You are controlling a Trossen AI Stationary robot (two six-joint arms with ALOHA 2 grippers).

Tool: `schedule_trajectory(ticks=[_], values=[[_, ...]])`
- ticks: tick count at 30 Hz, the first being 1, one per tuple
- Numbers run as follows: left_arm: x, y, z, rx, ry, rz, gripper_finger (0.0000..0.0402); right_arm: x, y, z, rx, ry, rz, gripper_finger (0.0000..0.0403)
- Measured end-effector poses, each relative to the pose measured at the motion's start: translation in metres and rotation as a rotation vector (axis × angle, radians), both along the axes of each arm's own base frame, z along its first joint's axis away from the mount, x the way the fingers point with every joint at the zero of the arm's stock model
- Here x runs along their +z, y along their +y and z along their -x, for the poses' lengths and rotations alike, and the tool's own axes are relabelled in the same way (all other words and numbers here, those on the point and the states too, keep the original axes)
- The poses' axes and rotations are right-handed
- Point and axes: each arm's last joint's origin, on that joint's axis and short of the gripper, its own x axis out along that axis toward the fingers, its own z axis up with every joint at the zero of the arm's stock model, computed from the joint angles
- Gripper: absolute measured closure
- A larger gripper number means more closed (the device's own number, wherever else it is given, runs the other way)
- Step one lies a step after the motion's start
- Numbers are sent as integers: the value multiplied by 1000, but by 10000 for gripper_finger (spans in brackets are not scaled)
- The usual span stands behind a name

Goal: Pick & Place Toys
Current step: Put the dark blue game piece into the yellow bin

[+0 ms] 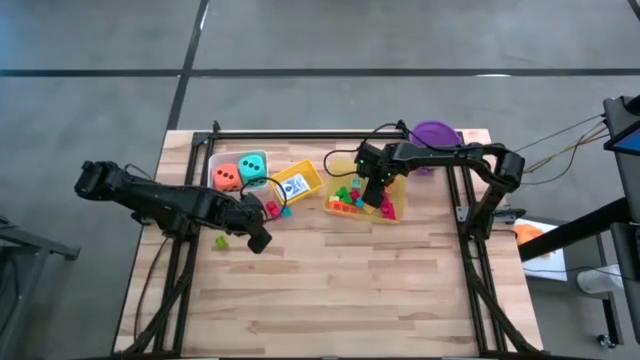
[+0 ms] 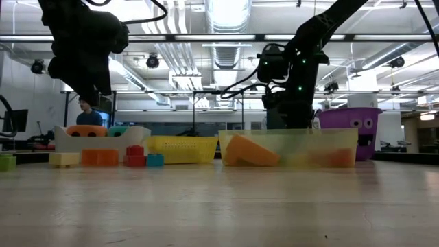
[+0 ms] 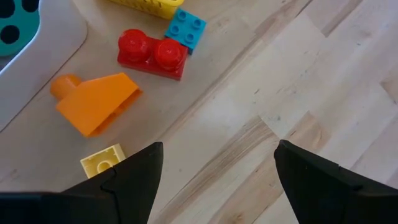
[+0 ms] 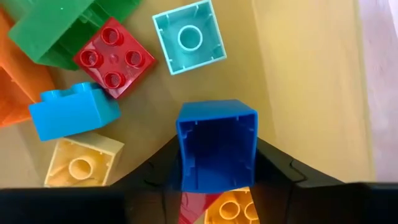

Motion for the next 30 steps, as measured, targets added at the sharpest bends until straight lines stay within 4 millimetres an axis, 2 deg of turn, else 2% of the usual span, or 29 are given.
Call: schedule_trajectory(ticks=[6, 12, 30], values=[[0, 1, 0, 2, -5, -15, 95, 1, 0, -1, 10, -4, 4, 195], [1, 1, -1, 4, -14, -22, 95, 5, -2, -4, -19, -26, 7, 159], [1, 1, -1, 2, -14, -25, 95, 20, -5, -13, -44, -72, 21, 146]])
